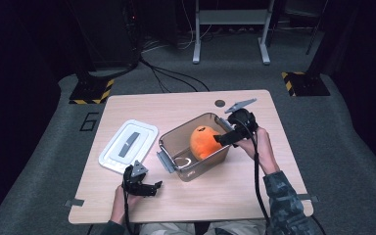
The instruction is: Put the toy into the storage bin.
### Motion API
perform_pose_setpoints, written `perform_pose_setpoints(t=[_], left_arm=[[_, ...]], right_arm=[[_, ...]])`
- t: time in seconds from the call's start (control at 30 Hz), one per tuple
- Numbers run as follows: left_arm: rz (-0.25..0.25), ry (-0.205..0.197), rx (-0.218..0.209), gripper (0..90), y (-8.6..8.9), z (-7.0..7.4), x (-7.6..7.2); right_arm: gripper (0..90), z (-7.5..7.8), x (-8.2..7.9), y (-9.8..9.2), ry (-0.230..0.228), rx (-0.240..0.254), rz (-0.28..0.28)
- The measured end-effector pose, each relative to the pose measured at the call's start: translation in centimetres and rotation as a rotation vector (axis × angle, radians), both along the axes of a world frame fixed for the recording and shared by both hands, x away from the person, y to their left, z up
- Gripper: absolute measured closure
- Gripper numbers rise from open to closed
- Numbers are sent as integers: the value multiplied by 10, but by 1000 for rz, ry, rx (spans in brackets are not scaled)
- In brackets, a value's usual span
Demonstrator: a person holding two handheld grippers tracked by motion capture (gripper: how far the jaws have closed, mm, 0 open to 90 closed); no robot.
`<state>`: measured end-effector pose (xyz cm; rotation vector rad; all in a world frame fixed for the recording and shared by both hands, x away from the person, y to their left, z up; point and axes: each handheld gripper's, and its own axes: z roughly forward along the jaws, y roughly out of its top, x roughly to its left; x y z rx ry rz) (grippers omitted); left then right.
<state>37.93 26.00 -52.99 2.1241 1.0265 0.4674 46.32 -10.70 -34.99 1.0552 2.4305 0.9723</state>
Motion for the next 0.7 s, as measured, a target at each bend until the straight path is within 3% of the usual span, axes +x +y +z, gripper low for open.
perform_pose_setpoints(t=[0.1,0.37,0.7], left_arm=[[0,1,0,120,0,0,0],[-2,5,1,120,0,0,0],[4,-3,-6,119,-1,0,0]], right_arm=[[0,-6,-9,-12,-18,7,-8],[0,-33,-32,-53,-42,58,-101],[0,-87,-50,-88,-40,48,-216]])
